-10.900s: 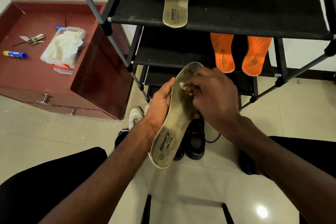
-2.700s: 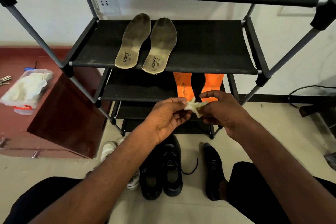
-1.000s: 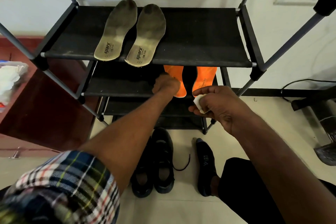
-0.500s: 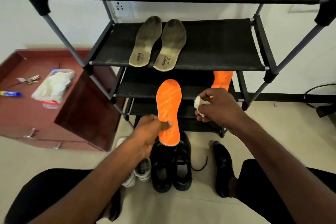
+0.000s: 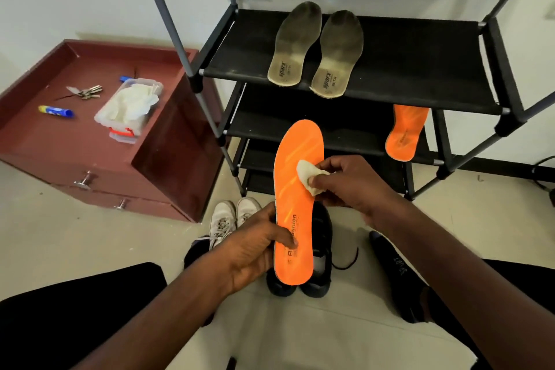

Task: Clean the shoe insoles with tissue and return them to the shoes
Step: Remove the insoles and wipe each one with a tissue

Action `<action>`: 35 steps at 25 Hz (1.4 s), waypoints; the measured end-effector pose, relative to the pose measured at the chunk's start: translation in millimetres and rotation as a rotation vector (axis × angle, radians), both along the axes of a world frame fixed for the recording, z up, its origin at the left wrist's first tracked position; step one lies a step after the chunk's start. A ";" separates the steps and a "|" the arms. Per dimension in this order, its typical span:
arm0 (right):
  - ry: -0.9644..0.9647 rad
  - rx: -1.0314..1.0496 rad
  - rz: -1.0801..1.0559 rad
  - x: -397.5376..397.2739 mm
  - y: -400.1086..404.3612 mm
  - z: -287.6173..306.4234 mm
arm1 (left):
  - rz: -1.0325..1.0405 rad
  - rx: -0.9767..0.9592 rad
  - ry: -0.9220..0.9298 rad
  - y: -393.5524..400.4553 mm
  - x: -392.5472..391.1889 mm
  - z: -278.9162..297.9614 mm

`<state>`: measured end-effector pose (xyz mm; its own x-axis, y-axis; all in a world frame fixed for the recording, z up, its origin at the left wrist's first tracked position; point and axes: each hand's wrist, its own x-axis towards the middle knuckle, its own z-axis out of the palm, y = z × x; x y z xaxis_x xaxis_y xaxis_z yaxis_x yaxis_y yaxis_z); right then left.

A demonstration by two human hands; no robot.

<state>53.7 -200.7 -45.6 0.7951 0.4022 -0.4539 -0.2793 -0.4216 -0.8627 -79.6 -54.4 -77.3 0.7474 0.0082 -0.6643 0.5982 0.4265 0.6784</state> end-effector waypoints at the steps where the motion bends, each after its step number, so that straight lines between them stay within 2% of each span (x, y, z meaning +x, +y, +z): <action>1: 0.000 0.017 -0.016 -0.9 2.7 -2.9 | -0.034 0.037 -0.017 0.3 1.8 3.3; 4: 0.051 0.057 -0.044 0.1 7.2 -5.1 | 0.011 0.081 -0.043 4.8 14.2 12.4; 8: 0.224 0.217 0.022 -3.2 12.2 3.5 | 0.309 -0.152 -0.118 24.0 34.6 11.2; 11: 0.240 0.204 0.080 -16.5 19.9 3.8 | 0.355 -0.283 -0.125 31.4 40.2 6.8; 13: 0.071 0.080 0.093 -24.7 22.0 -3.7 | 0.329 -0.312 -0.131 30.4 41.0 4.9; 15: -0.208 -0.060 0.070 -28.2 20.3 -11.4 | 0.318 -0.307 -0.139 26.7 40.8 8.0; 17: -0.421 -0.094 0.006 -24.5 16.0 -10.6 | 0.323 -0.336 -0.143 24.2 40.4 7.8; 21: -0.458 0.070 0.005 -11.5 10.7 -5.1 | 0.279 -0.365 -0.162 18.6 38.5 7.8; 26: -0.841 -0.160 0.103 -18.8 14.8 -13.0 | 0.252 -0.365 -0.192 12.5 41.7 7.5; 30: -0.922 -0.275 0.157 -16.9 14.0 -18.5 | 0.242 -0.372 -0.177 12.9 42.2 4.8; 33: -1.051 -0.374 0.122 -14.7 12.7 -17.9 | 0.238 -0.391 -0.189 11.0 42.0 9.1; 35: -1.062 -0.372 0.121 -13.6 13.2 -16.4 | 0.238 -0.417 -0.197 9.8 42.4 11.5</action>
